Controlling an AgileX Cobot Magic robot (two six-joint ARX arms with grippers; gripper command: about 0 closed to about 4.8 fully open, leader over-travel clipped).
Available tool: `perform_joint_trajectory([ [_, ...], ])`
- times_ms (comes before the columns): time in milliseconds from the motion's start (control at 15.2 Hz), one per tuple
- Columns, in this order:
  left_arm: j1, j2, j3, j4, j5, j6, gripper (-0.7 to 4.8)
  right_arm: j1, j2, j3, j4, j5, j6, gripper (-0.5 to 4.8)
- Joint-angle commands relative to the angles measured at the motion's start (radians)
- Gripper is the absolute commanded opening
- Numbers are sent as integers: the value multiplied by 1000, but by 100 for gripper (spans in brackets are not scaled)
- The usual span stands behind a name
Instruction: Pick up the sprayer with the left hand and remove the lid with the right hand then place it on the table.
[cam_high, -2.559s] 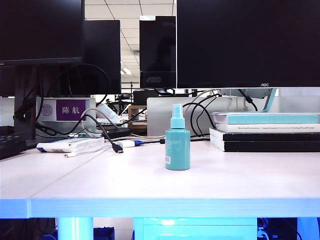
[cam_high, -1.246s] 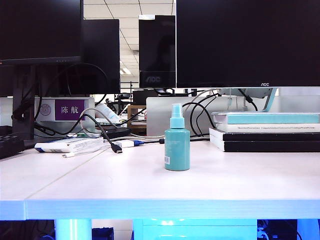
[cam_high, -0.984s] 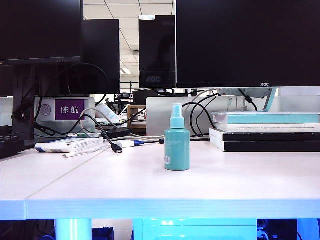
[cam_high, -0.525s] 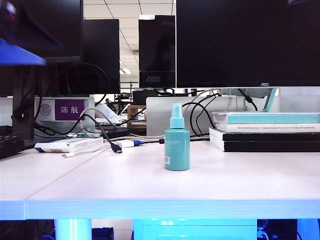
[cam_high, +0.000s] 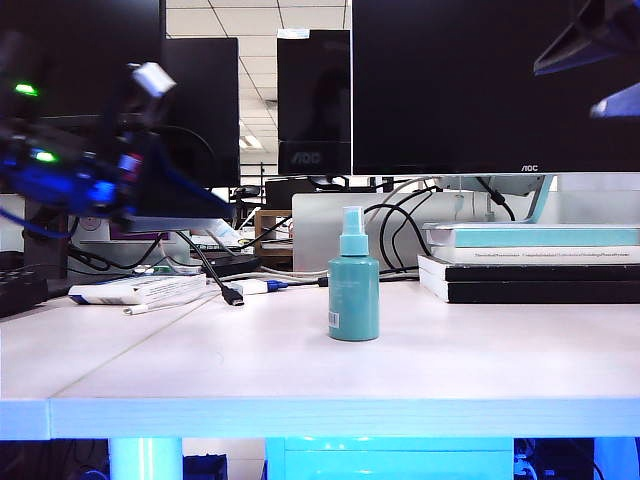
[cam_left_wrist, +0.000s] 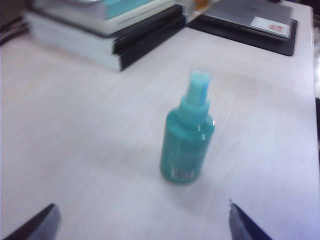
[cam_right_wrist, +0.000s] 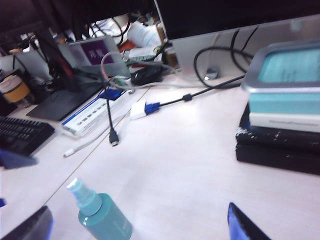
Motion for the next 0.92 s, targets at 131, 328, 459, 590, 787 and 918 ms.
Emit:
perform_joint_trajectory([
  [131,-32,140,125,11,13,28,479,-2,62,8,61,-89,-4,479],
  [328,-58,211,174,11,32,55,479,-21,85,16,67,-159,-4,479],
  [459,-100,243,180,6,103,147,479,-47,98,16,77,-160,-4,479],
  [590,-101,245,181,5,129,147,479,-49,101,16,80,-156,-5,479],
  [787,-101,254,182,18,144,147,479,-48,121,16,100,-157,-4,479],
  [918,-114,273,189,40,153,136,479,-47,140,16,112,-158,-5,479],
])
